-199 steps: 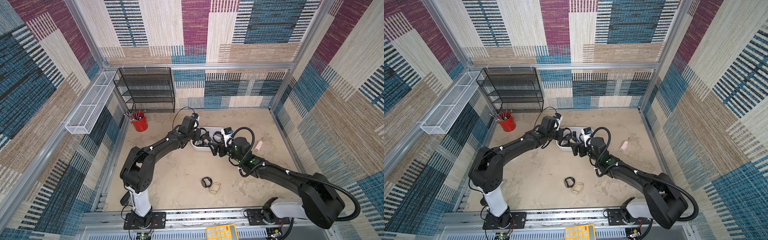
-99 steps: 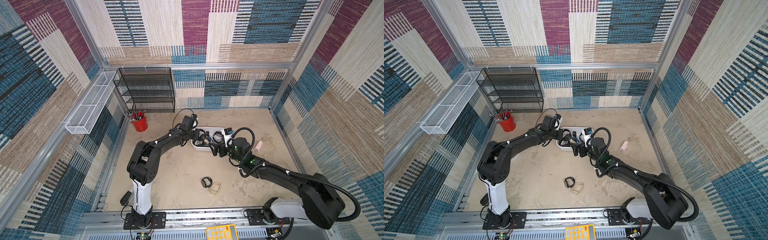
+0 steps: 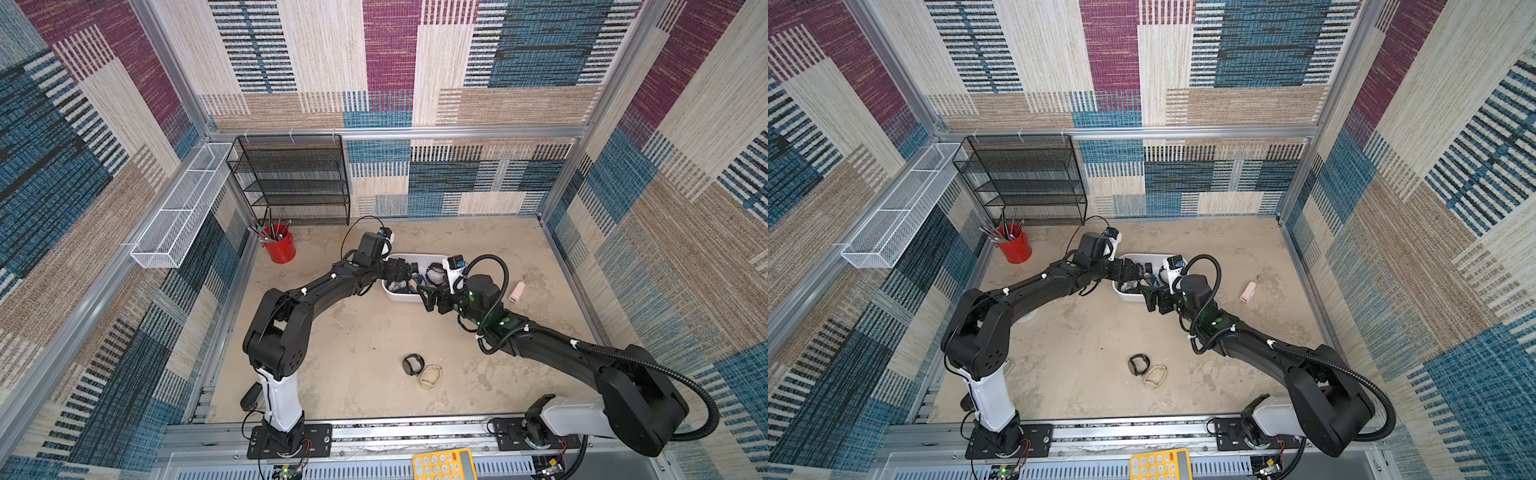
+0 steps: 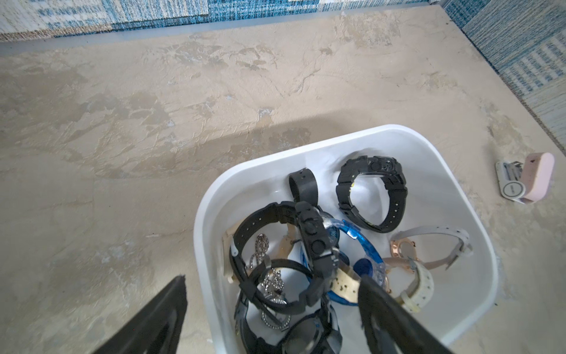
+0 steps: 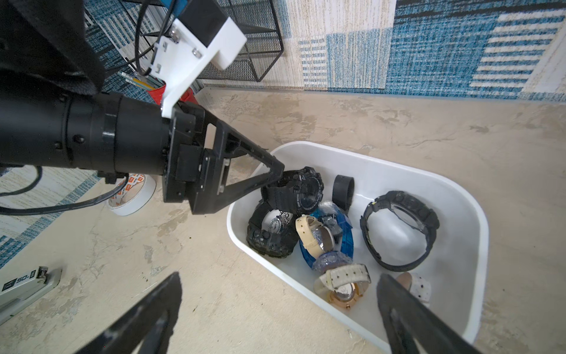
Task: Put the watch into the storage box
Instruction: Place the storage box down, then pick up the item at the center of the board.
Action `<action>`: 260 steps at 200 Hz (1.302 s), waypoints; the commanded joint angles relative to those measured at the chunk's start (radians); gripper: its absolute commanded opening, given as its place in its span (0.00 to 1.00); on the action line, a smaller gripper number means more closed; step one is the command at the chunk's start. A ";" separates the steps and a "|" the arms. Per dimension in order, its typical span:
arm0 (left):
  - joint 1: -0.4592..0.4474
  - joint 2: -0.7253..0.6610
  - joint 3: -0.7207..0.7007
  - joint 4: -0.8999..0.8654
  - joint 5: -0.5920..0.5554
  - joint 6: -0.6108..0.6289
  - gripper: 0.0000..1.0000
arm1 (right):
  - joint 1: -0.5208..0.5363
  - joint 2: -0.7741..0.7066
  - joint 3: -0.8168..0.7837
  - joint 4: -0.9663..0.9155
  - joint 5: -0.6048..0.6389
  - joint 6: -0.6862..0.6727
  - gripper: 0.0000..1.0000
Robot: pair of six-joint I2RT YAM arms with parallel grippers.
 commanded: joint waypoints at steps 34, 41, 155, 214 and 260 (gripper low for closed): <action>0.002 -0.049 -0.049 0.079 0.020 -0.034 0.91 | 0.000 -0.012 0.012 -0.022 0.002 -0.003 1.00; 0.001 -0.057 -0.058 0.084 0.022 -0.034 0.91 | 0.000 -0.016 0.009 -0.031 0.002 -0.004 1.00; 0.001 -0.232 -0.285 0.187 0.018 -0.067 0.99 | 0.000 -0.120 -0.034 -0.284 -0.051 0.041 0.97; 0.002 -0.325 -0.400 0.218 0.041 -0.075 0.99 | 0.081 -0.202 -0.103 -0.421 -0.056 0.147 0.85; 0.001 -0.358 -0.441 0.229 0.039 -0.085 0.99 | 0.186 -0.255 -0.183 -0.497 -0.025 0.279 0.77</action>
